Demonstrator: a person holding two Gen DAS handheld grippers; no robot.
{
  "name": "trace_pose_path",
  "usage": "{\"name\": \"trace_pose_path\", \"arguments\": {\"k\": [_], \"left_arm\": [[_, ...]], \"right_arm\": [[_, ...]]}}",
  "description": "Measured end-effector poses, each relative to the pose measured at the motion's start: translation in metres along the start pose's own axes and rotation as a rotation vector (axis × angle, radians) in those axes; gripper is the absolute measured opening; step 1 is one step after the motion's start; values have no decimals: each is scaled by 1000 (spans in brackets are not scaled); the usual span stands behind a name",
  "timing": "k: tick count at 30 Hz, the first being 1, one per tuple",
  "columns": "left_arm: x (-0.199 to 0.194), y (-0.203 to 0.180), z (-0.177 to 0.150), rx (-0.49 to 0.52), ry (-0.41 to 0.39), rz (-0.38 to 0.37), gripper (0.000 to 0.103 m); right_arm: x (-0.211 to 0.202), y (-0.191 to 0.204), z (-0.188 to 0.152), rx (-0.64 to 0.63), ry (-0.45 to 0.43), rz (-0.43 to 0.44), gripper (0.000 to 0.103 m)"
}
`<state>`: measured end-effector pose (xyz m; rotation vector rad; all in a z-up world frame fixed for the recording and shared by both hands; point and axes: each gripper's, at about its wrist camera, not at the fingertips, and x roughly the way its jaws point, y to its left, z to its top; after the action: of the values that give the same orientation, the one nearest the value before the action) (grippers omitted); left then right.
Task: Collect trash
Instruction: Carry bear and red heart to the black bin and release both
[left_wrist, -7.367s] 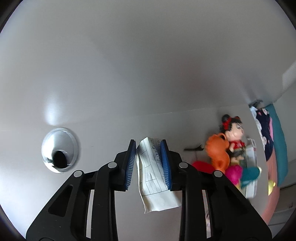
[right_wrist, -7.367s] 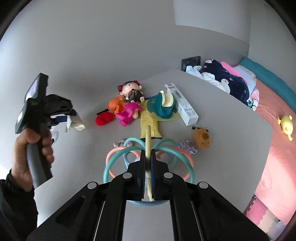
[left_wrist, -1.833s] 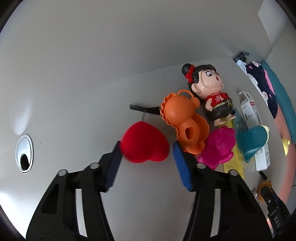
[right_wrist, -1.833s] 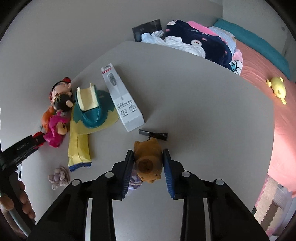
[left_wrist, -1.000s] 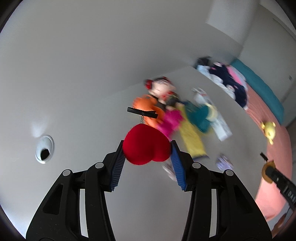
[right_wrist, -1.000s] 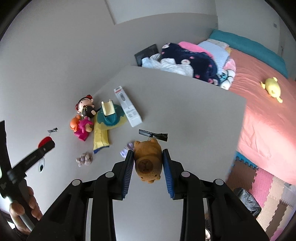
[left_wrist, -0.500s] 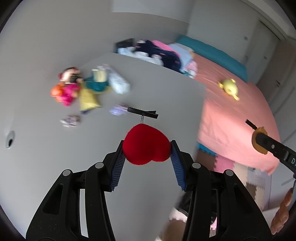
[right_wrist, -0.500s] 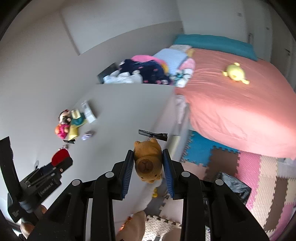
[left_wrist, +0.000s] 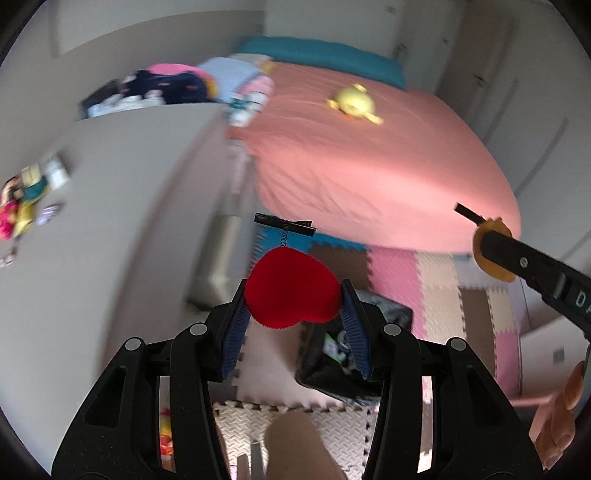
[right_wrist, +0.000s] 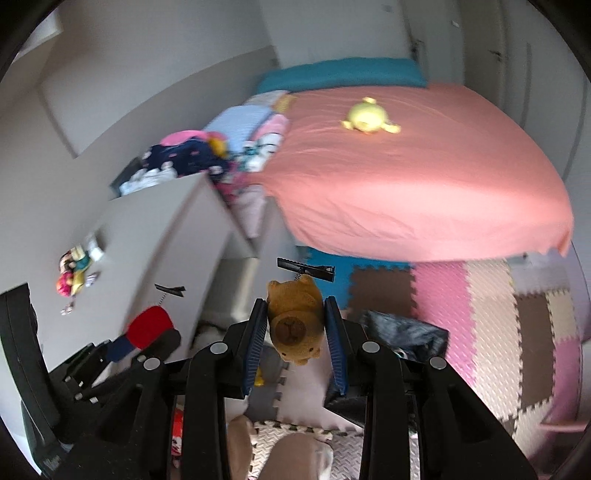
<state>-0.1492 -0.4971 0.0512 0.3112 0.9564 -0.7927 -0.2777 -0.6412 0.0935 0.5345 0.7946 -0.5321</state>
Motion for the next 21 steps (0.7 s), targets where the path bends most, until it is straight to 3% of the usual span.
{"name": "trace_pose_path", "arguments": {"k": [8,17,19,20,21], "left_arm": [[42,-78,-15,112,83,-47,47],[74,-127,-25,199,148,-76,48],[83,-135,-23,216,172,-66,76],[85,-136,-22,220,170,-53,96],[85,-137,-22,231,146,-38,97]], "right_arm": [[6,-83,-10,112,30,-84,34],[29,-132,-11,169,90,-152,37],[37,-138,-8,164,122,-192,70],[39,-142,-8,169,120,-223,84],[40,-144,-8,174,108,-246,84]]}}
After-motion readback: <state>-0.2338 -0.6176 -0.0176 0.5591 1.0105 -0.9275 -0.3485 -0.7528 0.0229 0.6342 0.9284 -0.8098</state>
